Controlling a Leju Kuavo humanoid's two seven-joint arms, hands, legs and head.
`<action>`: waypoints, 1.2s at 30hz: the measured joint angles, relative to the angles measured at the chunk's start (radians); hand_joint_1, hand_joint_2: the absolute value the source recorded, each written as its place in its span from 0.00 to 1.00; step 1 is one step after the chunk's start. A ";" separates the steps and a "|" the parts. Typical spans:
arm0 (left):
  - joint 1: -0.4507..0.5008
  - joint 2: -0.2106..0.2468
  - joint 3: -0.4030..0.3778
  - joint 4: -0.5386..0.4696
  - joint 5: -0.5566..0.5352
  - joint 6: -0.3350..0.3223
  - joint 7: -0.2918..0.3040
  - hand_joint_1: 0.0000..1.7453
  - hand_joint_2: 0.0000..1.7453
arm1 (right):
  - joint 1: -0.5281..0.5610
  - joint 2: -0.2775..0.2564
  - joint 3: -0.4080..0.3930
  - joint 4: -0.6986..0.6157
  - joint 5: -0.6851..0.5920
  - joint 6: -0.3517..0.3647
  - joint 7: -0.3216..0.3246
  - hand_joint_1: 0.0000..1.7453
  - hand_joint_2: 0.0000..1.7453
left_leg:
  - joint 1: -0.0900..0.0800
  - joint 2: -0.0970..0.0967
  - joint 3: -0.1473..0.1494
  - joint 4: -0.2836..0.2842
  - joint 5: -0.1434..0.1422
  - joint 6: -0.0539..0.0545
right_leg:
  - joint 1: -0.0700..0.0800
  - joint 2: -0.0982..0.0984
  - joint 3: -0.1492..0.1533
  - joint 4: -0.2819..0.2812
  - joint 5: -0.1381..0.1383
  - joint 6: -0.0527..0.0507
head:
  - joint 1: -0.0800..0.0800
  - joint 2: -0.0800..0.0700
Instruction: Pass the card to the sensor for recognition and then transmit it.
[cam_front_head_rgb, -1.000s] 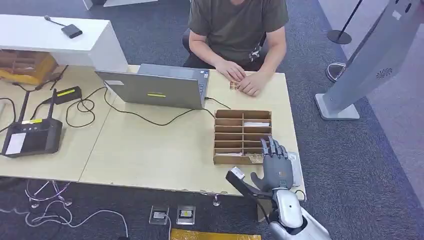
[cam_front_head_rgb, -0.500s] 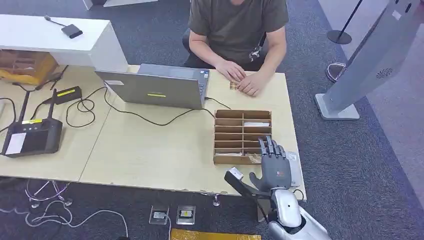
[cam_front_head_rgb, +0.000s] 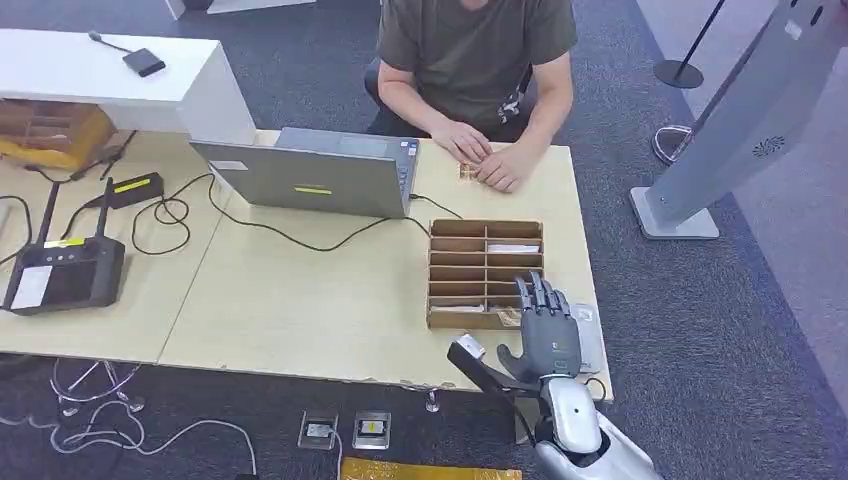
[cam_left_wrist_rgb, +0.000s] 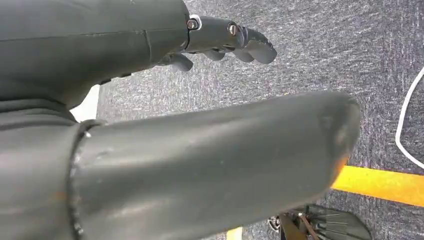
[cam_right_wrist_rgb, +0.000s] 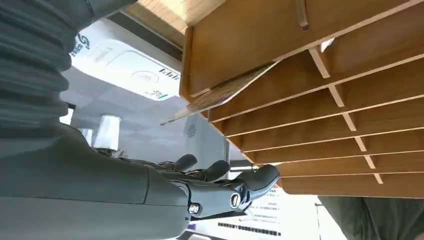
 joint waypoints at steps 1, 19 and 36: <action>0.000 0.000 0.000 0.000 0.002 0.000 0.000 0.00 0.00 | 0.000 0.000 0.000 0.000 -0.001 0.000 0.000 0.84 1.00 | 0.000 0.000 0.000 0.000 0.000 0.000 | 0.000 0.000 0.000 0.000 0.000 0.000 | 0.000 0.000; 0.000 0.000 0.000 0.000 0.005 0.000 0.000 0.00 0.00 | -0.007 0.003 0.015 0.000 -0.031 -0.006 -0.016 1.00 1.00 | 0.000 0.000 0.000 0.000 0.000 0.000 | 0.000 0.000 0.000 0.000 0.000 0.000 | 0.000 0.000; 0.001 0.000 0.000 0.000 0.005 0.000 0.000 0.00 0.00 | -0.007 0.003 0.015 0.000 -0.032 -0.006 -0.018 1.00 1.00 | 0.000 0.000 0.000 0.000 0.000 0.000 | 0.000 0.000 0.000 0.000 0.000 0.000 | 0.000 0.000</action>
